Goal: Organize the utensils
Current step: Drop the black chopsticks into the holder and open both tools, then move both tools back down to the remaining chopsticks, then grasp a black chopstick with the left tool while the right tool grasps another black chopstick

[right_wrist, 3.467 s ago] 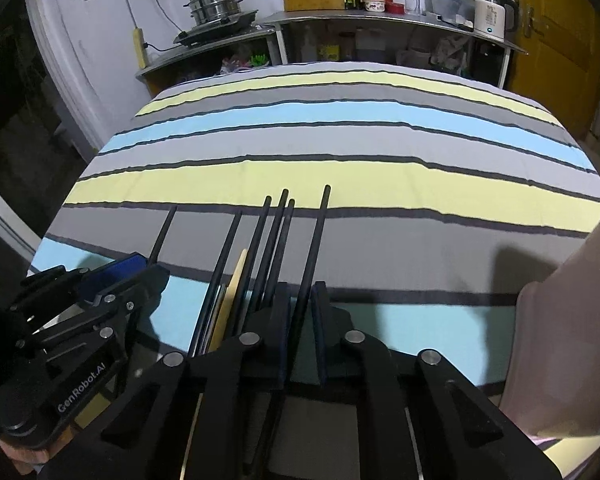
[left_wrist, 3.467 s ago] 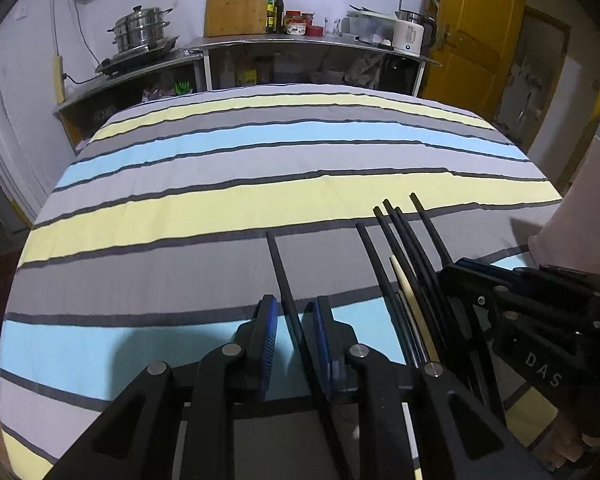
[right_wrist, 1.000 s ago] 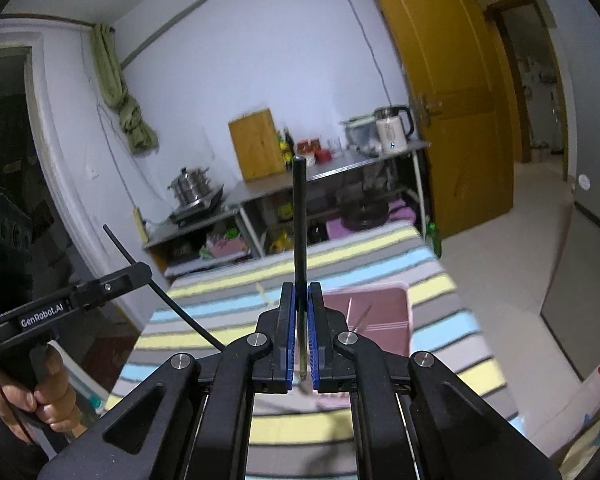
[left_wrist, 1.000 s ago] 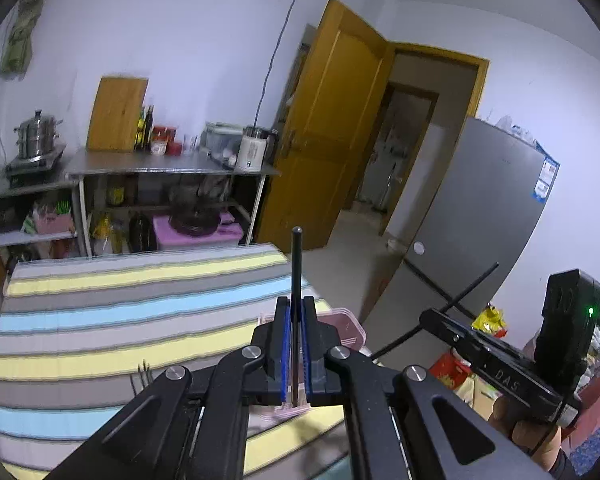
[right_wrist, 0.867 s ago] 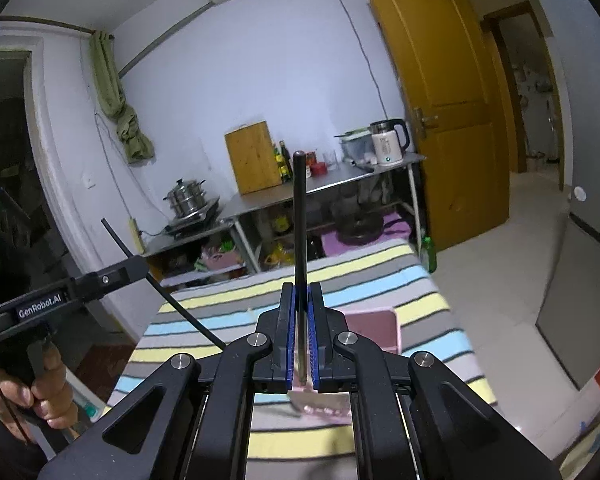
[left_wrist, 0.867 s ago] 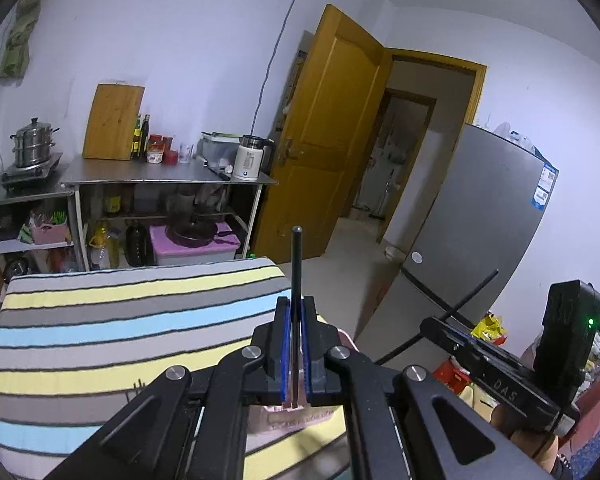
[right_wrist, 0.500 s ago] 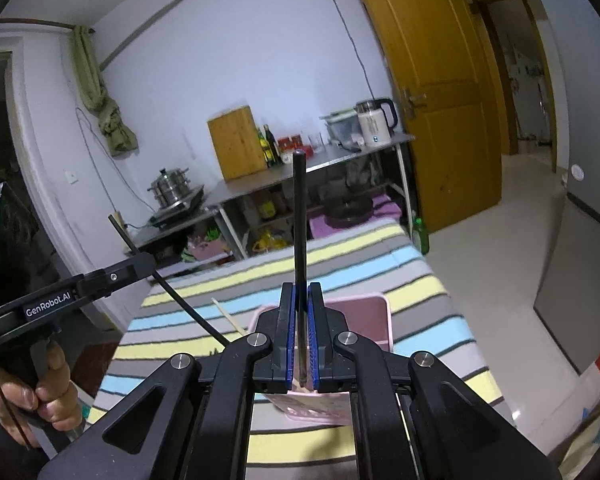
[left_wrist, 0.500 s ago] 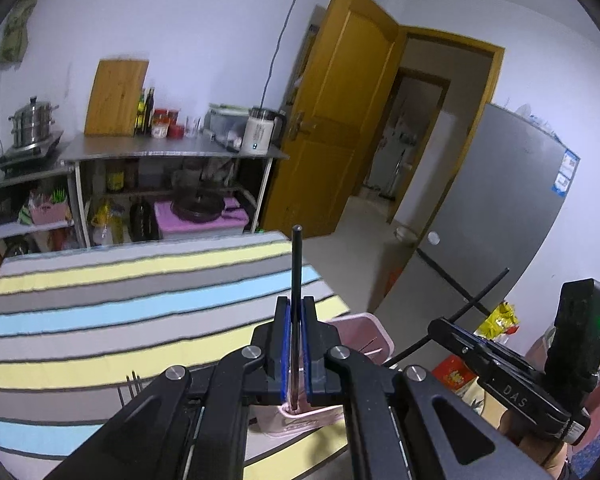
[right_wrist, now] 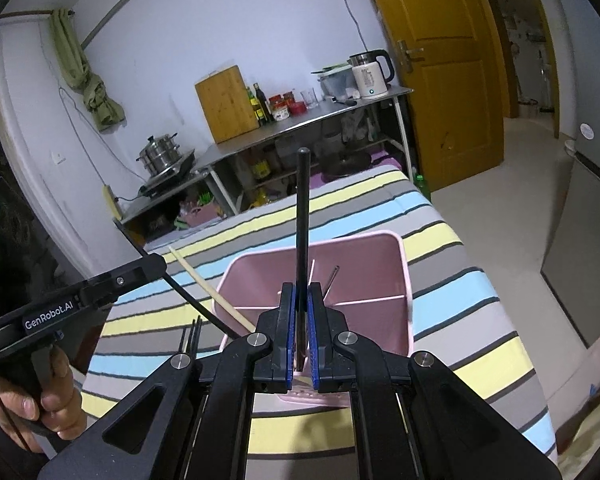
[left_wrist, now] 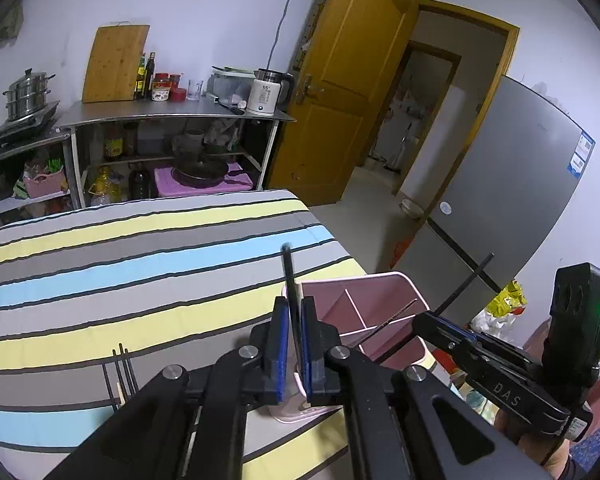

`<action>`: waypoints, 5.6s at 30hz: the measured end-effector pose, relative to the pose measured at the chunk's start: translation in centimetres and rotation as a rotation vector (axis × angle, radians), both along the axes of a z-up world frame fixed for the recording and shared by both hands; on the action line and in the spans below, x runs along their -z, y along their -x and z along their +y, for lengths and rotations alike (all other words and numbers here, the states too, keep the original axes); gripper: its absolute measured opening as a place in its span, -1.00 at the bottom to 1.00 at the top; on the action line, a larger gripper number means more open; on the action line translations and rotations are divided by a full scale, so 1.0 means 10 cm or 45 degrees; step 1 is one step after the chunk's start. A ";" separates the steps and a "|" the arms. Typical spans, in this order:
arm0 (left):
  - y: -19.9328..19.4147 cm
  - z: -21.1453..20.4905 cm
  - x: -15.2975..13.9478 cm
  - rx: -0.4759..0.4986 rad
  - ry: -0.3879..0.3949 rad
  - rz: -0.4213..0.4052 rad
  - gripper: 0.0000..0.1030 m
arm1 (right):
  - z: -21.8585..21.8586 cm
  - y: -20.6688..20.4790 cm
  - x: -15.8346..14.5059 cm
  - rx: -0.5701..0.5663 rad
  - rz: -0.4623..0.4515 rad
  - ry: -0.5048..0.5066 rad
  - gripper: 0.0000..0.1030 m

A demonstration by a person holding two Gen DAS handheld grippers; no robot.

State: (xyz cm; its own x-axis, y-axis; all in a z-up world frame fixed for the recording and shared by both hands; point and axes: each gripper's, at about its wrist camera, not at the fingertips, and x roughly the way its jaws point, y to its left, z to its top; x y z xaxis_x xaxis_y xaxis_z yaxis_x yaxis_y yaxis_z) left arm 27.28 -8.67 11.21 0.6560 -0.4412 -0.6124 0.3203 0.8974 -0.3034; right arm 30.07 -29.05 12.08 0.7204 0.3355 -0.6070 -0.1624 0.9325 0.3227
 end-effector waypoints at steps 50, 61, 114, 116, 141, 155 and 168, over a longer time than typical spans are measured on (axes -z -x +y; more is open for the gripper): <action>1.67 1.19 0.76 -0.310 0.006 0.017 -0.62 | 0.80 1.09 0.33 -0.295 0.009 0.063 -0.60; 1.47 1.33 1.05 -0.363 0.023 0.130 -0.62 | 0.97 1.04 0.50 -0.357 0.063 0.115 -0.60; 0.22 1.80 1.62 -0.437 -0.079 0.292 -0.62 | 2.03 0.06 1.38 -0.467 0.263 0.224 -0.60; 0.32 1.78 1.63 -0.439 -0.035 0.305 -0.62 | 2.05 0.00 1.42 -0.464 0.282 0.232 -0.60; 0.40 1.69 1.65 -0.512 -0.043 0.333 -0.73 | 2.10 -0.22 1.43 -0.422 0.309 0.342 -0.60; 0.25 1.53 1.65 -0.503 -0.144 0.305 -0.82 | 2.16 -0.38 1.45 -0.410 0.307 0.368 -0.81; 0.41 1.66 1.29 -0.462 -0.066 0.248 -0.87 | 1.99 -0.22 1.19 -0.436 0.270 0.258 -0.89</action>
State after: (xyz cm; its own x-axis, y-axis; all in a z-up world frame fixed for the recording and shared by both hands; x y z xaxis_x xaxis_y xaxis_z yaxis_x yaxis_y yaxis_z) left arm 23.16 7.95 -1.70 0.6332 -0.1677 -0.7556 -0.0787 0.9572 -0.2784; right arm 32.22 -9.13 0.22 0.4410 0.3924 -0.8072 -0.4228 0.8841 0.1988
